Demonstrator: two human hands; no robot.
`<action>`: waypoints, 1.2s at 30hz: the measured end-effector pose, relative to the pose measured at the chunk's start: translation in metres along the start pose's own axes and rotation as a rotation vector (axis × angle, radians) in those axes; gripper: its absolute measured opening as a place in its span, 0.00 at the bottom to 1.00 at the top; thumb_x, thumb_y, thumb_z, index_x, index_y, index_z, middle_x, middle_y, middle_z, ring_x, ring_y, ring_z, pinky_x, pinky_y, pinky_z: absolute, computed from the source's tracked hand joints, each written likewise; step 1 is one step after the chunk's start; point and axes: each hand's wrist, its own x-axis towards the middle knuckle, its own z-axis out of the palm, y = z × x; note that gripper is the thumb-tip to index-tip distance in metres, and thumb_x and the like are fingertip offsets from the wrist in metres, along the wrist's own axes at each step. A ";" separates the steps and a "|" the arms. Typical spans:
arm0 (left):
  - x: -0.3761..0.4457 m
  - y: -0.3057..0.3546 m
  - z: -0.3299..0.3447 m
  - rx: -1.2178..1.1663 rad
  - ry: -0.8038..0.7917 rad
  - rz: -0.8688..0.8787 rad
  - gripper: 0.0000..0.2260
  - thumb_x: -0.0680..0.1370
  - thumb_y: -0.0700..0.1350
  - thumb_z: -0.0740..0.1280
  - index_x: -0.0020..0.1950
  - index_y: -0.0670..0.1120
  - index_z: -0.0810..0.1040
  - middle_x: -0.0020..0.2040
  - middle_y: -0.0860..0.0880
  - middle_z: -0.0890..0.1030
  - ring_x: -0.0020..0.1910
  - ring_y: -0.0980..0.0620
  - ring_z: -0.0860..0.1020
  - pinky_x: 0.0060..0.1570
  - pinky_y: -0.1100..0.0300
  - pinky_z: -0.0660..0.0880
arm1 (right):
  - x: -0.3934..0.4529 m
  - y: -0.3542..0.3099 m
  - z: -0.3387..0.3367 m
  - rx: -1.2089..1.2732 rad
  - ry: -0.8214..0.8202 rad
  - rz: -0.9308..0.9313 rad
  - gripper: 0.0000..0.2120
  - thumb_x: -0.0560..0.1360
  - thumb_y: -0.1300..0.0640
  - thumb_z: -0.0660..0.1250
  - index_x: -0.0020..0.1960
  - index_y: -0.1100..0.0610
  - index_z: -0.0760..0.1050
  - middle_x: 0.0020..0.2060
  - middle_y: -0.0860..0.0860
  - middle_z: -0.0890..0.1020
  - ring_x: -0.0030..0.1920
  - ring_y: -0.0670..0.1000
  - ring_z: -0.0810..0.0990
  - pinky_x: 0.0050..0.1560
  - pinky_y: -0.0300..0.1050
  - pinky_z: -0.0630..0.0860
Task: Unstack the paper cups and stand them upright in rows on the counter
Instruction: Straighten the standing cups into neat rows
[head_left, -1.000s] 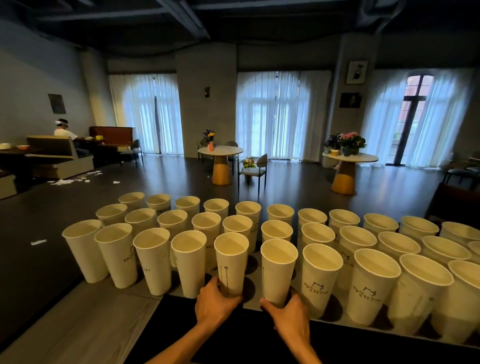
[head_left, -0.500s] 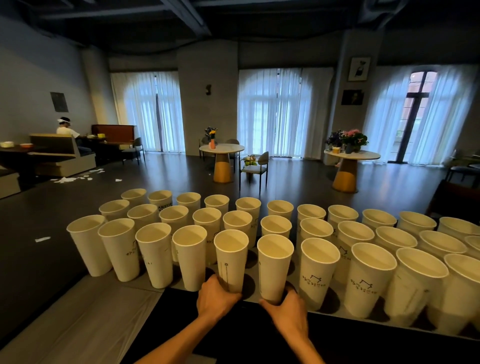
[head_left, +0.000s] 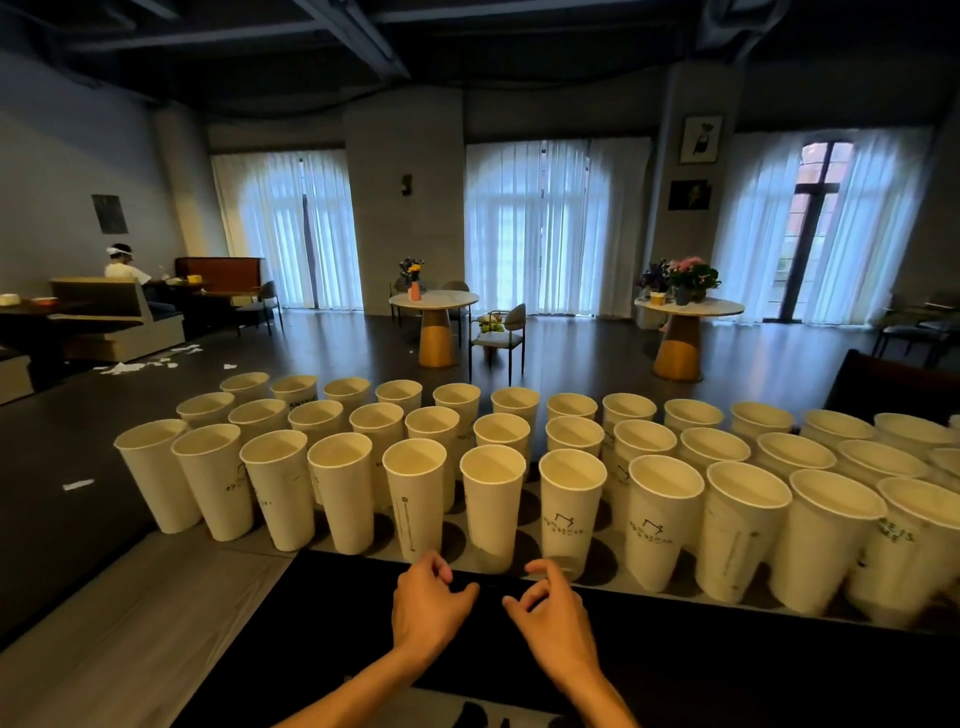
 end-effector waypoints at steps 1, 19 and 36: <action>-0.009 0.004 0.007 -0.001 -0.003 0.019 0.14 0.68 0.49 0.78 0.40 0.49 0.73 0.32 0.50 0.80 0.32 0.54 0.79 0.35 0.58 0.80 | -0.004 0.005 -0.005 -0.002 -0.002 -0.017 0.22 0.72 0.49 0.74 0.61 0.42 0.68 0.40 0.45 0.82 0.42 0.40 0.82 0.48 0.38 0.80; -0.056 0.076 0.117 -0.022 -0.074 0.085 0.42 0.67 0.57 0.79 0.74 0.45 0.66 0.41 0.51 0.82 0.41 0.55 0.82 0.48 0.52 0.82 | -0.035 0.109 -0.135 0.047 0.326 0.059 0.30 0.71 0.45 0.75 0.69 0.51 0.68 0.37 0.46 0.81 0.43 0.42 0.80 0.48 0.38 0.77; 0.006 0.073 0.122 -0.010 -0.169 0.183 0.42 0.60 0.64 0.79 0.70 0.50 0.72 0.65 0.48 0.81 0.64 0.47 0.79 0.60 0.46 0.79 | 0.041 0.071 -0.108 0.019 0.364 0.309 0.36 0.65 0.46 0.79 0.68 0.53 0.68 0.48 0.51 0.83 0.28 0.44 0.83 0.26 0.42 0.81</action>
